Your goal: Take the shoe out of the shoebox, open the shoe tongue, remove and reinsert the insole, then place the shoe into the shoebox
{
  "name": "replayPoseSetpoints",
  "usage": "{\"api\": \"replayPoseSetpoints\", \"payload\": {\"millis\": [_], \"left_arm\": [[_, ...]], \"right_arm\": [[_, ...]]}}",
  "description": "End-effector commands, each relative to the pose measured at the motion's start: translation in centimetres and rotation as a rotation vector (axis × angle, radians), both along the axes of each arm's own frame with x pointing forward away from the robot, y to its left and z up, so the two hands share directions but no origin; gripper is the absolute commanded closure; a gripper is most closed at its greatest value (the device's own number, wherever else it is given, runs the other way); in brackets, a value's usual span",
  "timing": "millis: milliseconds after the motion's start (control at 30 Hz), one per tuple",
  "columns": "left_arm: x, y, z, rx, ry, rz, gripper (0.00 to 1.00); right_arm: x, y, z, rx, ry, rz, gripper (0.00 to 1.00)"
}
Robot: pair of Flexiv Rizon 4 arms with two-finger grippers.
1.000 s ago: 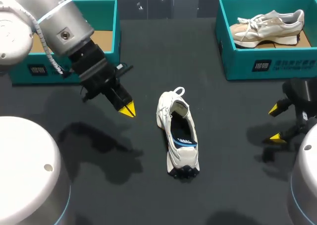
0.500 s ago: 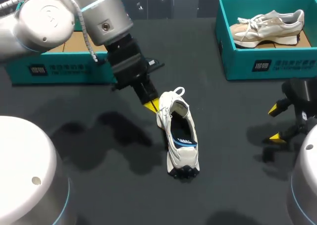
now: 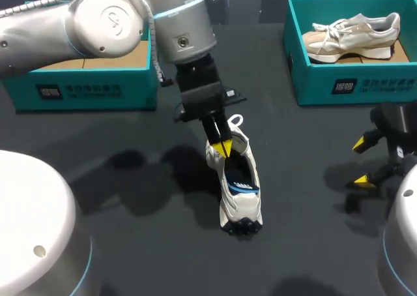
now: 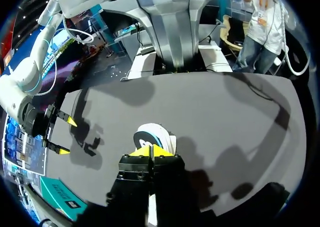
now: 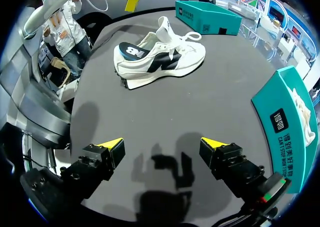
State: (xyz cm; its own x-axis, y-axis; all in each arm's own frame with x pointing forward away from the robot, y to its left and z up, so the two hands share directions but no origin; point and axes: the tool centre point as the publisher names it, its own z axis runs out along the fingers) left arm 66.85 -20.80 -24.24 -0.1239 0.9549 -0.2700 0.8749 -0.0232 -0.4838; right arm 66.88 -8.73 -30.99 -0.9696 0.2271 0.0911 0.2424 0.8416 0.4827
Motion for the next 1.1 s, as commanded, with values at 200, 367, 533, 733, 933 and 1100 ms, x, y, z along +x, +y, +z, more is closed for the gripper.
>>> {"api": "replayPoseSetpoints", "payload": {"millis": [200, 367, 533, 733, 933, 1100], "left_arm": [[-0.6, -1.8, -3.3, 0.065, -0.016, -0.061, 1.0], [-1.4, -2.0, -3.7, 0.052, -0.031, -0.083, 1.0], [-2.6, -2.4, -4.3, 0.061, -0.061, -0.112, 1.0], [-3.4, -2.5, -6.0, 0.081, -0.055, -0.136, 1.0], [-4.1, -2.6, -7.9, 0.099, -0.049, -0.148, 1.0], [-4.0, -2.8, -9.4, 0.1, -0.046, -0.144, 1.0]], "right_arm": [[-0.1, 0.0, 0.0, -0.002, -0.001, -0.001, 0.0], [-0.1, 0.0, 0.0, -0.002, -0.001, -0.001, 0.0], [-0.1, 0.0, 0.0, -0.002, -0.001, -0.001, 0.0], [-0.1, 0.0, 0.0, -0.002, -0.001, -0.001, 0.0], [-0.1, 0.0, 0.0, -0.002, -0.001, -0.001, 0.0], [-0.1, 0.0, 0.0, -0.002, -0.001, -0.001, 0.0]]}}
